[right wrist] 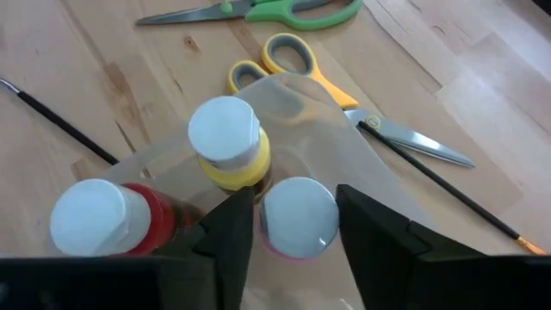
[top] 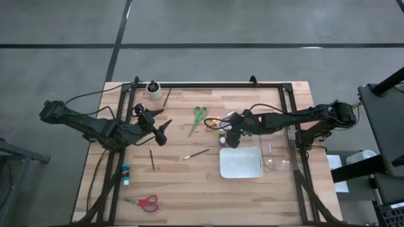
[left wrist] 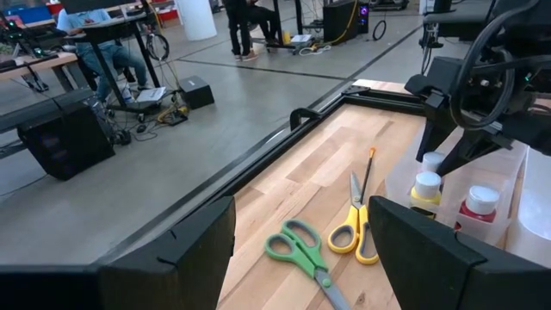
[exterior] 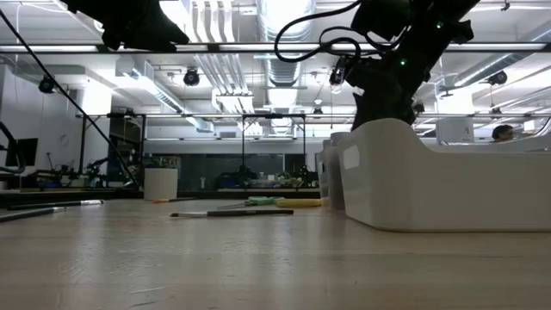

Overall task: Pick & Place Paint Supplies
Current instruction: Put the pink paint bottle into the left transparent bin, then put the blue paint bottle into the left transparent bin

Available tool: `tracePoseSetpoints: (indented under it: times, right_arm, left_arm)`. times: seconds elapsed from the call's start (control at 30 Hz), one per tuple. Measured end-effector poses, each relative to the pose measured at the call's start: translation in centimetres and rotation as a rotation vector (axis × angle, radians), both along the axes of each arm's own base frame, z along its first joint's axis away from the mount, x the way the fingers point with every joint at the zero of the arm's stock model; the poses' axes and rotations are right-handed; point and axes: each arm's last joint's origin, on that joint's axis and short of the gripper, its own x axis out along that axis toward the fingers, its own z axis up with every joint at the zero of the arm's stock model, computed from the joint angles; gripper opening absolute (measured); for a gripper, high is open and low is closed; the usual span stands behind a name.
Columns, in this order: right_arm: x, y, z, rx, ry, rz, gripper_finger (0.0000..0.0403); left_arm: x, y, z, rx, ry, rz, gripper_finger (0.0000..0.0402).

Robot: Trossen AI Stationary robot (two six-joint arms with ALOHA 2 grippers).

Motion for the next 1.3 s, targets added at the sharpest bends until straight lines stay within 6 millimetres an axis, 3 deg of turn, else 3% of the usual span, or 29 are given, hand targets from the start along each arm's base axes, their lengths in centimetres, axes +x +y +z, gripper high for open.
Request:
tracePoseSetpoints:
  times: [0.17, 0.33, 0.57, 0.8, 1.07, 1.3]
  right_arm:
    - [0.0, 0.0, 0.0, -0.004, 0.000, 0.005, 0.0225]
    - [-0.3, 0.0, 0.7, -0.007, -0.011, 0.008, 0.0241]
    - [-1.3, 0.1, 5.2, -0.046, -0.076, 0.058, 0.0242]
    - [-2.5, 0.4, 10.1, -0.148, -0.288, 0.163, 0.0242]
    - [-4.5, 0.7, 12.7, -0.281, -0.370, 0.383, 0.0242]
    - [-5.8, 1.2, 14.5, -0.272, -0.554, 0.549, 0.0242]
  left_arm:
    - [0.0, 0.0, 0.0, 0.000, 0.000, 0.000, 0.0269]
    - [0.0, 0.0, 0.0, 0.000, 0.000, 0.000, 0.0269]
    - [0.0, 0.0, 0.0, 0.000, 0.000, 0.000, 0.0269]
    - [0.0, 0.0, 0.0, 0.000, 0.000, -0.001, 0.0269]
    - [0.0, 0.0, 0.0, 0.000, 0.000, -0.001, 0.0268]
    - [0.0, 0.0, 0.0, 0.000, 0.000, -0.001, 0.0268]
